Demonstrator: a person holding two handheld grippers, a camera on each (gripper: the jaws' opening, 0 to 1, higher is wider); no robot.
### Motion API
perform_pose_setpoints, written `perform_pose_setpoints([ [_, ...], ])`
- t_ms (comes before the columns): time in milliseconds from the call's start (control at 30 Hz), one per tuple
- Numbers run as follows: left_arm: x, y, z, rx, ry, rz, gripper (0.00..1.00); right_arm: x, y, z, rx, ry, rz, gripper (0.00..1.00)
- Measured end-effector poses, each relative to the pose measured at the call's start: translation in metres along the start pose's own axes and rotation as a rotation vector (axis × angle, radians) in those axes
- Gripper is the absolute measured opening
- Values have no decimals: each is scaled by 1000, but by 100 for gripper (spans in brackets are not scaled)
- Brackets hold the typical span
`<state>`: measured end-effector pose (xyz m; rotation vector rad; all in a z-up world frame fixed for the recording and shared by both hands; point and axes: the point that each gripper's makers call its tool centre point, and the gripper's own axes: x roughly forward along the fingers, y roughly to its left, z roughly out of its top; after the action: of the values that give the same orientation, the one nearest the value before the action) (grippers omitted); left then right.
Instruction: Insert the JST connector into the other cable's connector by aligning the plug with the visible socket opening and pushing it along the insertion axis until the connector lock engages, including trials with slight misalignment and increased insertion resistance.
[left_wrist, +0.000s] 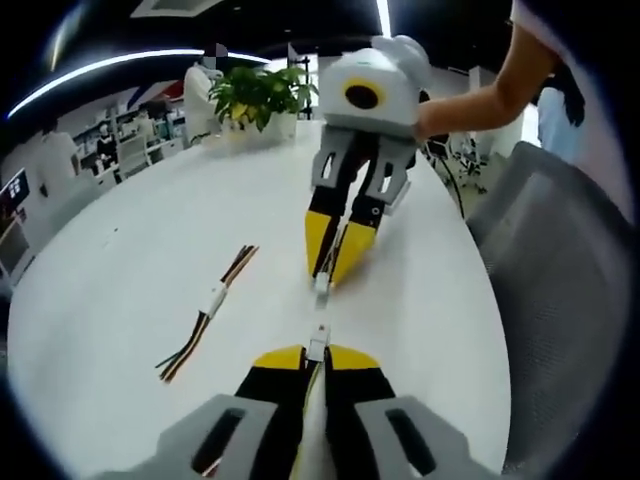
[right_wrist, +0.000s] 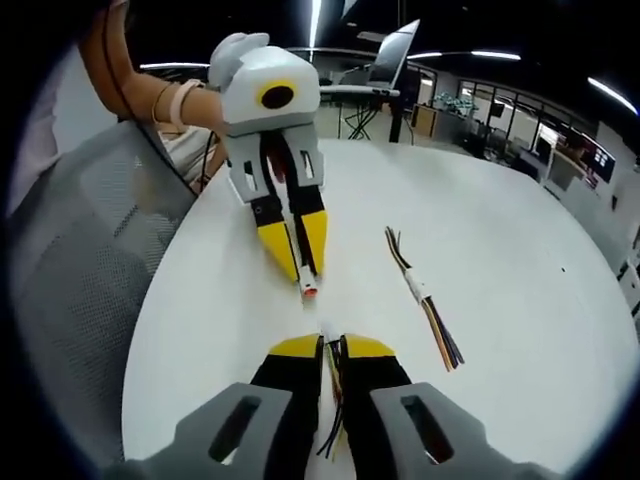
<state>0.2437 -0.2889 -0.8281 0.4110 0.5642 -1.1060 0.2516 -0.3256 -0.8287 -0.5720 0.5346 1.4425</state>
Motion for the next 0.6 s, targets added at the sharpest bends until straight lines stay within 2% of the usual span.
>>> perform_pose_setpoints([
  [200,-1,0,7,-10,-3,-10,0,-2,3,2,-13,17,0,3],
  [600,-6,3,12,4,18,-11,0,-3,4,23,-29,-22,-3,3],
])
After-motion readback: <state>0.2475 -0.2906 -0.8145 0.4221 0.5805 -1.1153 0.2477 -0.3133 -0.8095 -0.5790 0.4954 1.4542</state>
